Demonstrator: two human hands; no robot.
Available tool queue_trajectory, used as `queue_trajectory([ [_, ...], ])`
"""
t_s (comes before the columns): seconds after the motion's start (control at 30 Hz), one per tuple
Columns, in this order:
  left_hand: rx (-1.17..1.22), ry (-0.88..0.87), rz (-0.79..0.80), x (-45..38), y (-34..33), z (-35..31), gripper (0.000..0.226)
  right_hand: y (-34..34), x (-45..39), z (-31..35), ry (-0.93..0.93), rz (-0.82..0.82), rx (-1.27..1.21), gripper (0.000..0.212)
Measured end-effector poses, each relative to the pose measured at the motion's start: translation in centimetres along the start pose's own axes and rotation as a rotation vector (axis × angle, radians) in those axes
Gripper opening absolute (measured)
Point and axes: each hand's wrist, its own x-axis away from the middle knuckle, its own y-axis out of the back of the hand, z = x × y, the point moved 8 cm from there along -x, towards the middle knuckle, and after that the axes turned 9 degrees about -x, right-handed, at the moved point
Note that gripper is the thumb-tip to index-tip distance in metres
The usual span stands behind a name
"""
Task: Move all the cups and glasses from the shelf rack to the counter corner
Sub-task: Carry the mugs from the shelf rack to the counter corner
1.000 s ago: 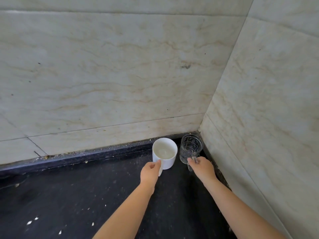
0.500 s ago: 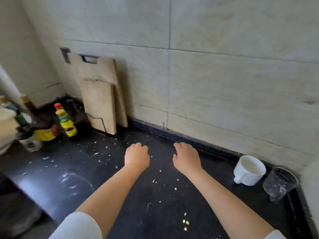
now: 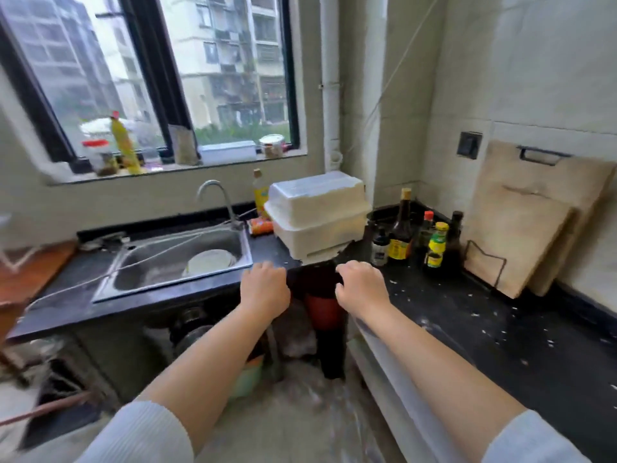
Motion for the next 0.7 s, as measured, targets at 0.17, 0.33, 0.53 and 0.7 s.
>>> queue_trajectory([
  [0.17,-0.083,0.213,0.009,1.9,-1.8,17.7,0.035,-6.4,-5.1,16.1,0.189,0.052,-0.032,0.038],
  [0.33,-0.112,0.408,0.048,3.4,-3.8,32.1,0.033,-12.1,-9.9,30.1,0.409,0.092,-0.049,0.038],
  [0.53,-0.152,0.648,0.09,3.4,-5.4,46.8,0.033,-17.8,-15.9,45.0,0.608,0.163,-0.125,0.038],
  [0.7,-0.165,0.843,0.065,3.5,-4.8,58.3,0.032,-20.5,-21.0,57.0,0.757,0.159,-0.176,0.038],
])
